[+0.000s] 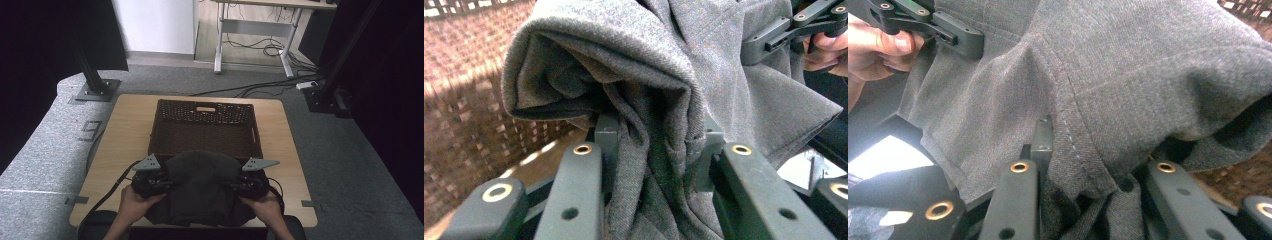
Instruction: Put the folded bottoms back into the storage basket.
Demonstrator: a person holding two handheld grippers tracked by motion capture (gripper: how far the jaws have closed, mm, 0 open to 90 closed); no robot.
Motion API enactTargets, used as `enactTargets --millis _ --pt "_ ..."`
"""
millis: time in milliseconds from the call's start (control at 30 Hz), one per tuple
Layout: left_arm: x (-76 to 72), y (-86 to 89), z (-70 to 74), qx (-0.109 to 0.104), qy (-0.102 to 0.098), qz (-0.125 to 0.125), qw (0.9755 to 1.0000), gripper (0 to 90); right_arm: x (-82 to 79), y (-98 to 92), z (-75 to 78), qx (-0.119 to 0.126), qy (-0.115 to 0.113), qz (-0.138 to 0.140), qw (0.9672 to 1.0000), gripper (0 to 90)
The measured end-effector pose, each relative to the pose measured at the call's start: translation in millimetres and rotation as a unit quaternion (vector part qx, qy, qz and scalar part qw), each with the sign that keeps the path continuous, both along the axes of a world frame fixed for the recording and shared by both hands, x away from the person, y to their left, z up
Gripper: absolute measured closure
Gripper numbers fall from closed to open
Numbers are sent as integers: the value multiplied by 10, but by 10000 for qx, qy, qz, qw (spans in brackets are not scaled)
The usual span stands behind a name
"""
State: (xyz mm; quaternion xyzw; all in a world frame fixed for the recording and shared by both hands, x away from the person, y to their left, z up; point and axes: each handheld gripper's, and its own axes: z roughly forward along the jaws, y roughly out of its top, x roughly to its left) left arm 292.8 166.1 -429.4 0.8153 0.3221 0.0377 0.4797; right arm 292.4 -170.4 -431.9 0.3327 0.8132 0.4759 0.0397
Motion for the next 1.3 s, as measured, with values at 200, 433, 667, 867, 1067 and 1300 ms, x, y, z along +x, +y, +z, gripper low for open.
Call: enactTargets --millis 200,433,667,867,1067,1300 --pt "81 -8 155 -107 -116 -19 9999 665 49 -18 179 -13 -204 -37 9998 687" --pt "206 -15 395 -148 -290 -22 9995 665 152 -38 393 52 -402 -66 9992 687" --pt "356 -31 609 -143 -475 14 9988 665 301 -44 600 55 -601 -108 9981 687" --pt "513 -42 750 -156 -579 62 9982 665 458 -43 750 7 -759 -167 9970 687" --pt "708 -55 919 -128 -728 91 9972 665 612 -33 879 0 -977 -242 9949 688" --pt "977 -82 1037 -158 -868 162 9960 665 847 -16 1031 -76 -1205 -408 9918 688"
